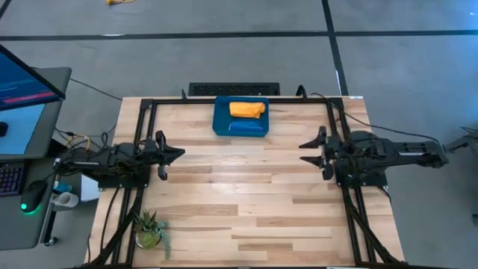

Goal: Roll microfiber towels into tight, uniform cylinder then place into a basket
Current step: Return to Home Position

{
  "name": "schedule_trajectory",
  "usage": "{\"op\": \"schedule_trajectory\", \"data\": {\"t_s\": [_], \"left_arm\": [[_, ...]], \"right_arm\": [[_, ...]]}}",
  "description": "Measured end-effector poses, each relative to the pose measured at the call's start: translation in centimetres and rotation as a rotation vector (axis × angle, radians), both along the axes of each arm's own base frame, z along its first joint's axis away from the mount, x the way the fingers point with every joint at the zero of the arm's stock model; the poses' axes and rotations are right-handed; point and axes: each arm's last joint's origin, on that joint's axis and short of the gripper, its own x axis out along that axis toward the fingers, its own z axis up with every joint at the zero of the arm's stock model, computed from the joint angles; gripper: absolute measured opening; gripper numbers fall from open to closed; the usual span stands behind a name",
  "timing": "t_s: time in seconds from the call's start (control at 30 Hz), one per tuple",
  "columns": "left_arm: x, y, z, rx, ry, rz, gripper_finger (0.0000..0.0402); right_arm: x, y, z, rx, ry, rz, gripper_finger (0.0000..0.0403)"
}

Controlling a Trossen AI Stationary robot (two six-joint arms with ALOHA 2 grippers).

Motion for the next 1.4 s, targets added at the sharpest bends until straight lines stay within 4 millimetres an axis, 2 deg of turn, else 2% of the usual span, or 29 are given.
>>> {"op": "schedule_trajectory", "data": {"t_s": [0.17,0.3,0.43,0.67,0.8,1.4], "left_arm": [[0.0,0.0,0.0,0.022,0.005,-0.004,0.0011],[0.0,0.0,0.0,0.051,0.011,-0.003,0.0011],[0.2,0.0,-0.6,0.028,-0.017,-0.004,0.0011],[0.4,0.0,-0.9,0.011,-0.034,-0.005,0.0011],[0.4,0.0,-0.9,0.007,-0.035,-0.005,0.0011],[0.4,0.0,-0.9,-0.029,-0.042,-0.004,0.0011]], "right_arm": [[-1.9,-0.1,-1.1,0.0,-0.109,-0.024,0.0219],[-2.8,-0.1,-2.5,-0.005,-0.167,-0.024,0.0219],[-2.4,-0.1,-4.1,-0.003,-0.141,-0.024,0.0219],[-1.7,-0.1,-5.3,0.002,-0.158,-0.024,0.0219],[-1.2,-0.1,-7.3,0.039,-0.147,-0.027,0.0219],[-1.0,0.0,-7.7,0.044,-0.135,-0.02,0.0219]]}}
